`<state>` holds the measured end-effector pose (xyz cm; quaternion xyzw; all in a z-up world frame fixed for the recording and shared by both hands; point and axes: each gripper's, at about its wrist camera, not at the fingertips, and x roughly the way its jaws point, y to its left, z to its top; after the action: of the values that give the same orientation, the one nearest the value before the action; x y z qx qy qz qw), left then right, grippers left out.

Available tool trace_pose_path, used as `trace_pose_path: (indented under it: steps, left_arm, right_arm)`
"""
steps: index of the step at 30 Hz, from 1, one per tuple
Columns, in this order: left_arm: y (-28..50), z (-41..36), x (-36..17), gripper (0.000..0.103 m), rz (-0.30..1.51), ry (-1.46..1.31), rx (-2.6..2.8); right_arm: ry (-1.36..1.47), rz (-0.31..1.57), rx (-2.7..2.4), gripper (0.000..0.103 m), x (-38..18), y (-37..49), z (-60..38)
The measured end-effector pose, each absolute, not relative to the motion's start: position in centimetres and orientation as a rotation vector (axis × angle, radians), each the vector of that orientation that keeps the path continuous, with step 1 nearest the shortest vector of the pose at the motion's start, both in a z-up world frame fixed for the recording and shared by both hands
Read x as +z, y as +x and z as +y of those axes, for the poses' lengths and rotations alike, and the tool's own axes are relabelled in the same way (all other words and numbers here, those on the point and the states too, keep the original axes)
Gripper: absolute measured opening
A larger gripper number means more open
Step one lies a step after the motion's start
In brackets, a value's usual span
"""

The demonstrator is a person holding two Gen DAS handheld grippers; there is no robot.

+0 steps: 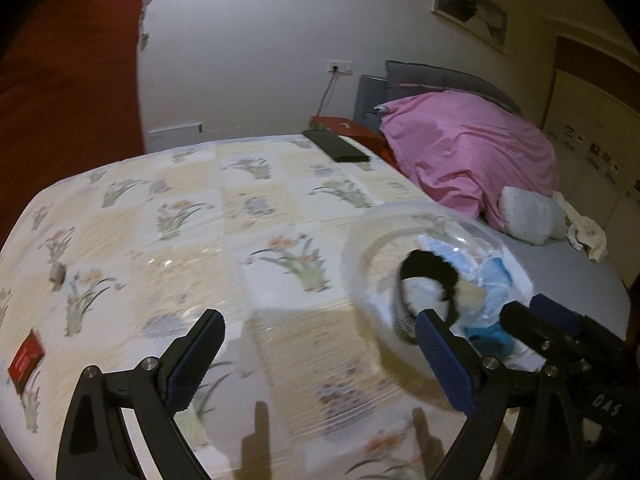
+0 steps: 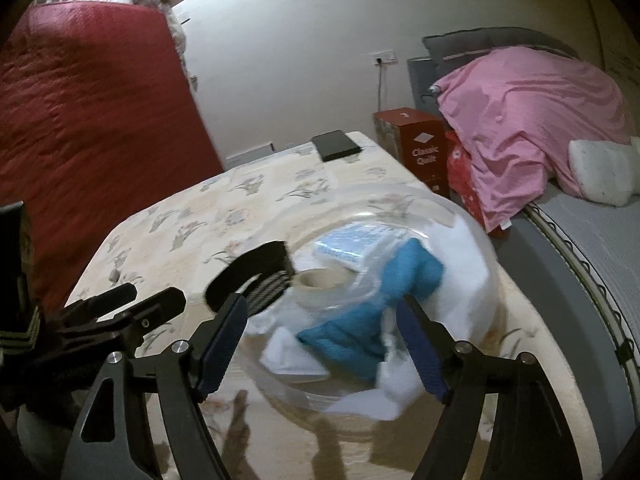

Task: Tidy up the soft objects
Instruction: 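Move both open grippers back from the bowl toward the remaining items, then lower the left gripper around the red packet while right gripper closes on the grey cylinder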

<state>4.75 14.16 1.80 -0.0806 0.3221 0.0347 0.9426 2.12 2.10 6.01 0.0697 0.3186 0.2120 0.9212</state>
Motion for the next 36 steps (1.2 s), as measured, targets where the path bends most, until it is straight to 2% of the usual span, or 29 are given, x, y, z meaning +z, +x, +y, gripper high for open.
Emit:
trace_pose_path:
  steps: [13, 19, 31, 36]
  left_arm:
    - [0.4, 22.7, 0.2, 0.098, 0.671, -0.224, 0.268]
    - [-1.9, 27.0, 0.0, 0.094, 0.663, -0.235, 0.349]
    - [-5.3, 34.3, -1.1, 0.077, 0.69, -0.268, 0.486]
    - [-5.6, 36.1, -1.9, 0.064, 0.727, -0.281, 0.491]
  right_arm:
    - [0.047, 0.652, 0.599, 0.078, 7.3, 0.1, 9.7]
    - [-0.013, 0.677, 0.698, 0.078, 7.4, -0.6, 14.1]
    - [-0.121, 0.761, 0.861, 0.078, 6.1, -0.7, 22.5]
    - [-0.155, 0.778, 0.904, 0.078, 5.9, -0.5, 25.2]
